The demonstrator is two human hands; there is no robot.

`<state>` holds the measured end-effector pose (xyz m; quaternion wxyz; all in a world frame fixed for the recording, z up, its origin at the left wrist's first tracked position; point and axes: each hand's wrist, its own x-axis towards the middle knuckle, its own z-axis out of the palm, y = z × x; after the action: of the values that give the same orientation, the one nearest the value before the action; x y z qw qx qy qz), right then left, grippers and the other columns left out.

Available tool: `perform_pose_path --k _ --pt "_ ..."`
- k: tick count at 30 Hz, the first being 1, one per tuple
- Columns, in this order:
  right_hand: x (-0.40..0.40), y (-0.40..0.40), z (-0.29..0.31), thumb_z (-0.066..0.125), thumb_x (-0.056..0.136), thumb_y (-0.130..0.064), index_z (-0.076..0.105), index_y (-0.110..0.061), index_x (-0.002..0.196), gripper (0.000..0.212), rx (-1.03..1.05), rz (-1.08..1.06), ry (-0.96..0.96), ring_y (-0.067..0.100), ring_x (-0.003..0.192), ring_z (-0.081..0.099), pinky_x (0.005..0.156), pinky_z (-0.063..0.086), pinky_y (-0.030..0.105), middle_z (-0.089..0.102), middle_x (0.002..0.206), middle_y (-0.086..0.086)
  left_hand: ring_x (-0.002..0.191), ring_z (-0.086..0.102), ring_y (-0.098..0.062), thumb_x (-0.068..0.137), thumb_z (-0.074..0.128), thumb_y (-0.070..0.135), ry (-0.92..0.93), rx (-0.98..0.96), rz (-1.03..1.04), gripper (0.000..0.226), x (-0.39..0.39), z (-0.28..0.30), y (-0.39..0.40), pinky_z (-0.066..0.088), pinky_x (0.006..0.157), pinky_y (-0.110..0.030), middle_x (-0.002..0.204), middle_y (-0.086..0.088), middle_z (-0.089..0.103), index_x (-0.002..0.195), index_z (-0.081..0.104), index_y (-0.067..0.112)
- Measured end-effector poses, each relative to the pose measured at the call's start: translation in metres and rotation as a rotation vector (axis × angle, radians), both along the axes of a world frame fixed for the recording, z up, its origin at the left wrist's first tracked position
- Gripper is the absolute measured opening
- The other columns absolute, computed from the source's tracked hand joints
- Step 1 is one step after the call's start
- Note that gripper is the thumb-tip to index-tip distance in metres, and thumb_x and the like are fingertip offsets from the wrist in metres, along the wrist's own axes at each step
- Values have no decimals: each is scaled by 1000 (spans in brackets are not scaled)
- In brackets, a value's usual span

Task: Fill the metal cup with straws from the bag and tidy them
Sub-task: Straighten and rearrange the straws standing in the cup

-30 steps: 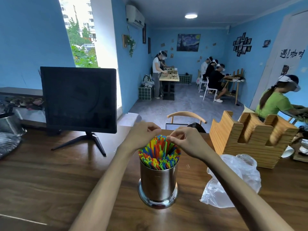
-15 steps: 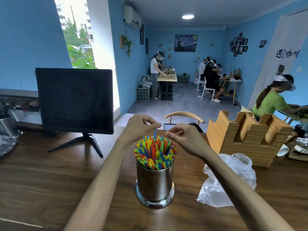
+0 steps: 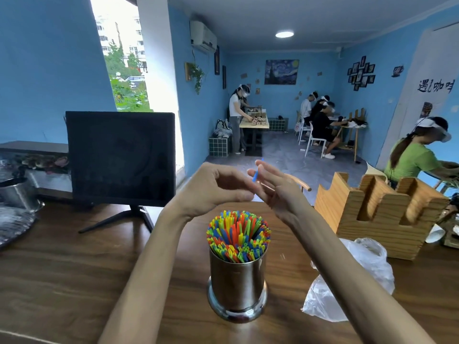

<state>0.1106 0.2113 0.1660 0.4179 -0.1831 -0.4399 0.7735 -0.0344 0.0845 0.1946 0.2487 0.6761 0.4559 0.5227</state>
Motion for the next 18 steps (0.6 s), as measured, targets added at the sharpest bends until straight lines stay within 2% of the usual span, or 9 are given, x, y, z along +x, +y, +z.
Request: perform_pose_path --k 2,4,8,11,13,15,18 --pt "-4 2 0 68 94 -4 63 -13 116 24 98 -62 -26 24 71 76 58 59 25 76 88 11 93 77 -15 82 80 -3 90 -104 -34 24 -5 -6 0 58 84 -22 95 -2 80 101 78 12" --pt "-4 4 -1 70 94 -4 51 -21 122 38 285 -129 -68 27 70 76 58 59 29 77 89 10 94 77 -20 87 78 0 74 -158 -18 21 -10 -11 3 60 83 -28 99 -2 80 103 78 13" --pt "1 7 -6 68 95 -3 19 -40 152 83 624 -221 -199 32 72 76 62 60 34 74 104 9 81 77 -14 93 72 10 83 -112 288 21 -18 -28 14 59 68 -22 98 12 77 96 78 29" --pt "3 5 -11 65 97 -1 0 -51 157 102 811 -238 -294 30 69 76 64 64 38 68 105 10 80 72 -4 94 72 15 117 -30 466 25 -24 -41 26 53 69 -14 91 22 74 88 75 39" --pt "5 3 -15 66 96 0 0 -51 158 104 921 -243 -389 25 67 76 65 65 40 66 101 4 83 68 2 95 70 19 159 -43 488 25 -27 -47 34 50 71 -11 90 25 73 88 74 43" --pt "7 2 -18 67 94 1 5 -48 160 103 1029 -279 -463 21 65 75 67 64 41 64 99 0 88 66 6 97 68 24 215 -98 469 18 -27 -52 42 49 75 -12 96 23 73 96 74 41" --pt "8 -3 -24 72 90 -1 21 -45 155 94 1095 -322 -527 19 59 72 65 62 47 63 97 -4 91 62 13 101 63 27 260 -194 409 15 -23 -61 54 47 76 -11 107 19 70 111 71 34"
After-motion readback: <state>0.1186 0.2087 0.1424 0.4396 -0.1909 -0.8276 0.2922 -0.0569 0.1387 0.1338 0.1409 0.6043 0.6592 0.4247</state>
